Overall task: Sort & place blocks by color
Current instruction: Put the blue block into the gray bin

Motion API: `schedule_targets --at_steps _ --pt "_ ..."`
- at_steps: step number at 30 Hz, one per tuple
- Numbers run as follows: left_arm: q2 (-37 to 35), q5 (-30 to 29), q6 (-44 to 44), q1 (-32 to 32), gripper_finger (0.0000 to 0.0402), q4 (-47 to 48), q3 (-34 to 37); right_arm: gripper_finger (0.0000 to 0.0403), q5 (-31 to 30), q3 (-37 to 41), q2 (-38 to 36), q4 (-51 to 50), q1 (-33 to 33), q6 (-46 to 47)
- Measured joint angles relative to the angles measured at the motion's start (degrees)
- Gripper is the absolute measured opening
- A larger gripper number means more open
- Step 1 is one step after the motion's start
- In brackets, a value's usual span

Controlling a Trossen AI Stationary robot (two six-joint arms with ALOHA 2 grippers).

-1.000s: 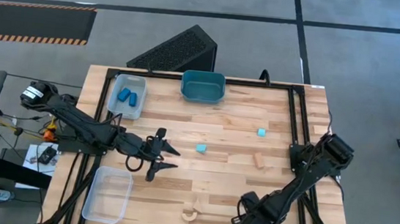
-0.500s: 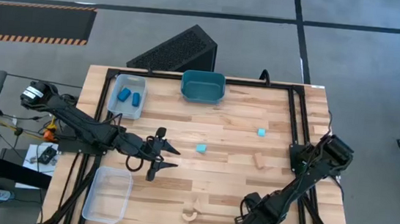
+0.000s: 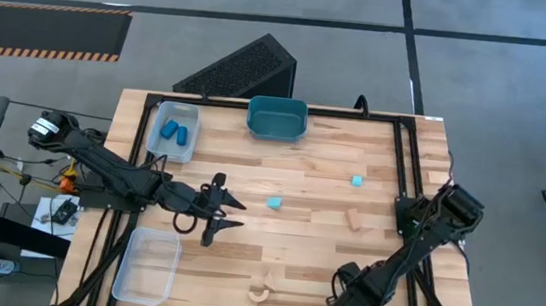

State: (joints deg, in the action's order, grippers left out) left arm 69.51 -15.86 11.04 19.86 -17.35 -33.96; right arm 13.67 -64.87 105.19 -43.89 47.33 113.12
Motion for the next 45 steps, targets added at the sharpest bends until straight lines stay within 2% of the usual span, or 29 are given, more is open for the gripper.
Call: schedule_targets --at_steps 5,12,16,20,24,29,34,37,40,45 --pt "-0.12 -1.65 2.15 0.05 0.019 -0.01 -1.29 0.0034 -0.82 -0.1 -0.19 -0.08 -0.83 -3.64" --pt "-0.15 -6.24 2.27 0.16 0.019 2.83 -3.98 0.0026 -12.29 0.03 -3.41 1.08 -6.0 -13.6" --pt "-1.07 -11.03 3.29 0.17 0.019 12.22 -7.7 0.0023 -15.45 0.11 -5.95 1.03 -11.15 -23.78" --pt "-3.84 -18.95 9.08 0.2 0.019 27.52 -12.6 0.0019 -16.22 0.1 -6.71 1.78 -17.14 -35.98" --pt "-8.16 -25.95 19.81 0.14 0.019 44.51 -17.84 0.0019 -16.17 0.1 -6.5 6.96 -23.94 -49.45" --pt "-14.51 -31.5 34.12 -0.12 0.019 61.44 -21.63 0.0015 -15.32 0.1 -6.4 19.35 -32.9 -63.34" --pt "-20.72 -34.95 47.88 -0.25 0.019 72.48 -21.81 0.0014 -12.58 0.08 -6.08 33.39 -42.32 -71.1" --pt "-23.71 -35.53 53.87 -1.46 0.019 78.16 -21.81 0.0014 -8.58 -1.13 -3.99 40.24 -47.42 -74.04" --pt "-26.55 -35.61 55.42 -3.58 0.019 82.27 -21.81 0.0014 -4.16 -7.09 0.06 41.23 -51.7 -77.87" --pt "-30.26 -34.74 44.68 -10.28 0.019 83.71 -21.81 0.0014 -2.14 -20.31 9.29 39.0 -56.72 -83.22"
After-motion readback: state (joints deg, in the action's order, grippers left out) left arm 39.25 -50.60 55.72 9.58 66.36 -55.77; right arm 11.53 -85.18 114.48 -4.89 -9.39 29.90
